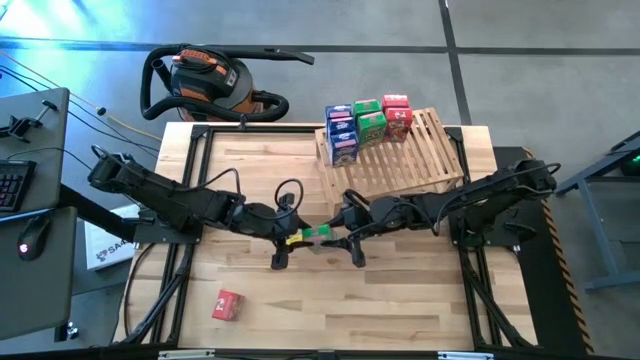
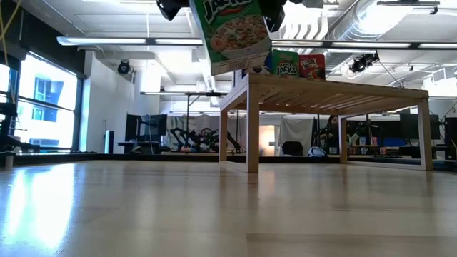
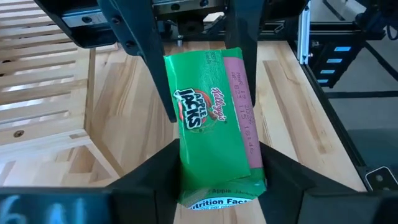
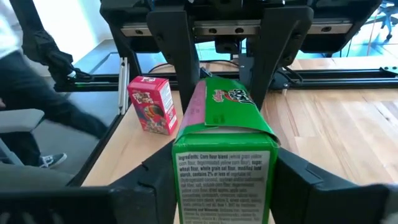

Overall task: Stack cereal on shelf
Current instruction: Put the green cereal box on the shelf aligned with the other green cereal boxes, then put the red cereal box on the shelf aligned with the other red cereal boxes

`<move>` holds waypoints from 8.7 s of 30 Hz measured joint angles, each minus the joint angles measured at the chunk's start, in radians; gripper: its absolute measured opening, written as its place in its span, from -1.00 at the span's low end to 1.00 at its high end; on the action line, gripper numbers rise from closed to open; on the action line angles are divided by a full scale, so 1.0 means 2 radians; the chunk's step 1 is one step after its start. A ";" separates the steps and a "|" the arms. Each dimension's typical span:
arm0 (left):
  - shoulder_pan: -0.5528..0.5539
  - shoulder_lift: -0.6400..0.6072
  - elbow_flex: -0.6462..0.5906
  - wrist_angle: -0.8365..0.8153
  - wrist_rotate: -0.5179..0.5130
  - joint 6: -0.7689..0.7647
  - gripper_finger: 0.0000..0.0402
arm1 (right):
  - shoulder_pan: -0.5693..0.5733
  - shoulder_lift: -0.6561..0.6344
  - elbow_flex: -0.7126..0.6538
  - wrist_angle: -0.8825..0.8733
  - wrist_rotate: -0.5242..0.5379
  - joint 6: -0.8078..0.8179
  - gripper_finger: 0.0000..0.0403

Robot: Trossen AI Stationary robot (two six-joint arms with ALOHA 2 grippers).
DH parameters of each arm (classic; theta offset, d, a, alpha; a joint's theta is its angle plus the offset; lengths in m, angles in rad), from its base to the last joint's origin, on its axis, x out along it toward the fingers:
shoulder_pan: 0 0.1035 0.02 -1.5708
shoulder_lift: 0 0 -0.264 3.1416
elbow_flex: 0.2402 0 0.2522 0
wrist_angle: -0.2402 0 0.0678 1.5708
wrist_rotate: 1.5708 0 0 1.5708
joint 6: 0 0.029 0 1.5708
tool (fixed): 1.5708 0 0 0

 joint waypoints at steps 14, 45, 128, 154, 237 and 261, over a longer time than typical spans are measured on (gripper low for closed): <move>-0.030 -0.058 -0.056 0.031 -0.039 -0.006 0.08 | 0.000 -0.030 0.001 -0.003 0.003 -0.036 -0.20; -0.021 -0.148 -0.225 0.255 -0.029 -0.038 0.09 | -0.353 -0.345 -0.165 -0.127 -0.166 -0.187 -0.20; 0.049 -0.144 -0.225 0.243 0.015 -0.012 -0.78 | -0.273 -0.282 -0.166 -0.191 0.177 -0.065 -0.91; 0.053 -0.087 -0.210 0.207 0.013 -0.074 -0.78 | -0.174 -0.372 -0.144 -0.240 0.162 -0.082 -0.95; -0.295 0.174 0.158 -0.478 0.086 -0.927 0.02 | 0.102 -0.328 -0.170 -0.197 0.326 -0.103 -0.99; 0.002 0.169 0.162 -0.200 0.049 -0.225 -0.12 | 0.111 -0.328 -0.170 -0.177 0.265 -0.042 -0.96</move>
